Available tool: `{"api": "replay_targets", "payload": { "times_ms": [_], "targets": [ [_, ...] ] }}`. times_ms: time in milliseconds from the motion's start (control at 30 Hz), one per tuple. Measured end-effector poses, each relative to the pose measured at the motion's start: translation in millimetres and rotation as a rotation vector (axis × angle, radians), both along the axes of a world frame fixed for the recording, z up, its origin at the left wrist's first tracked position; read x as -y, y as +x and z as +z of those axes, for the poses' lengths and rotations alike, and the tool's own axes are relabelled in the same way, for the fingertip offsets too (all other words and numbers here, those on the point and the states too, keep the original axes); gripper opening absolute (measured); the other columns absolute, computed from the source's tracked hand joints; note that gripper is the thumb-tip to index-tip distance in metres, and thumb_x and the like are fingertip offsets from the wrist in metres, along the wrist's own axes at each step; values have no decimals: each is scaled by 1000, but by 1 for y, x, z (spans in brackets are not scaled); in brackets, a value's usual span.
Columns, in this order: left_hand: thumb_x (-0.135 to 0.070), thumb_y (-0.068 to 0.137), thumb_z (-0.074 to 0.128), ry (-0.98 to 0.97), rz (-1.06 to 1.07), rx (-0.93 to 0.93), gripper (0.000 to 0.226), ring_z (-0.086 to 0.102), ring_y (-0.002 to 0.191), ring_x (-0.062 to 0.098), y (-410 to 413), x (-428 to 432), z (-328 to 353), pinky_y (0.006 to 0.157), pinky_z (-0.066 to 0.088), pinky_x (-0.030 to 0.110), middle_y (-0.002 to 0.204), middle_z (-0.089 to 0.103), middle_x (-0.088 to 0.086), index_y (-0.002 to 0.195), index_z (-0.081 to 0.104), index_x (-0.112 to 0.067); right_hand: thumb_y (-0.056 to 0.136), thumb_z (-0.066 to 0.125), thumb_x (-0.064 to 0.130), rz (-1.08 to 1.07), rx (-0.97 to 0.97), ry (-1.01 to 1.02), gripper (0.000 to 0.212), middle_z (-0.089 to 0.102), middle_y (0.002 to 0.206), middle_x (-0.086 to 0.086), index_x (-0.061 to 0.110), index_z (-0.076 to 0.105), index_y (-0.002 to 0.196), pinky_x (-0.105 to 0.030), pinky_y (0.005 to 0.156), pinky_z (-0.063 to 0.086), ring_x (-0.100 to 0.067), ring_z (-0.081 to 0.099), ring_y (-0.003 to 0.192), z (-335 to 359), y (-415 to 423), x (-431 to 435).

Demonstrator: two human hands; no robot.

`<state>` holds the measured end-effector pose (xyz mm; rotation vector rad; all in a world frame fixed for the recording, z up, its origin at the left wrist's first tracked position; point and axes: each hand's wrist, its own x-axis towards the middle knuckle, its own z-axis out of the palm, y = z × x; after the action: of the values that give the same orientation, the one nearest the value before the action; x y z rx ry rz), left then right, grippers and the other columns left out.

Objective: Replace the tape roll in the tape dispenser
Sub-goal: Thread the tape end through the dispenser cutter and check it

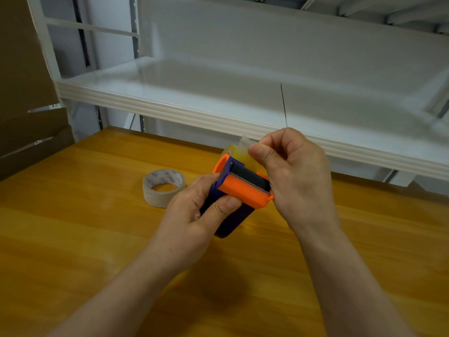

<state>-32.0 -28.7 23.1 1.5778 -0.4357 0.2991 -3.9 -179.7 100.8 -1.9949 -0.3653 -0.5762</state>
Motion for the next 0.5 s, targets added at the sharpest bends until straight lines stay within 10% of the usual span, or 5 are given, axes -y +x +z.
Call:
{"api": "replay_targets", "payload": {
  "times_ms": [500],
  "targets": [
    [-45,83,62,-62,-61,-78,39,69,104,22,-3,1,0,77,60,33,114,69,5,118,68,-29,87,75,28,38,13,192,12,68,73,13,26,67,78,-14,67,52,4,62,70,13,1,11]
  ]
}}
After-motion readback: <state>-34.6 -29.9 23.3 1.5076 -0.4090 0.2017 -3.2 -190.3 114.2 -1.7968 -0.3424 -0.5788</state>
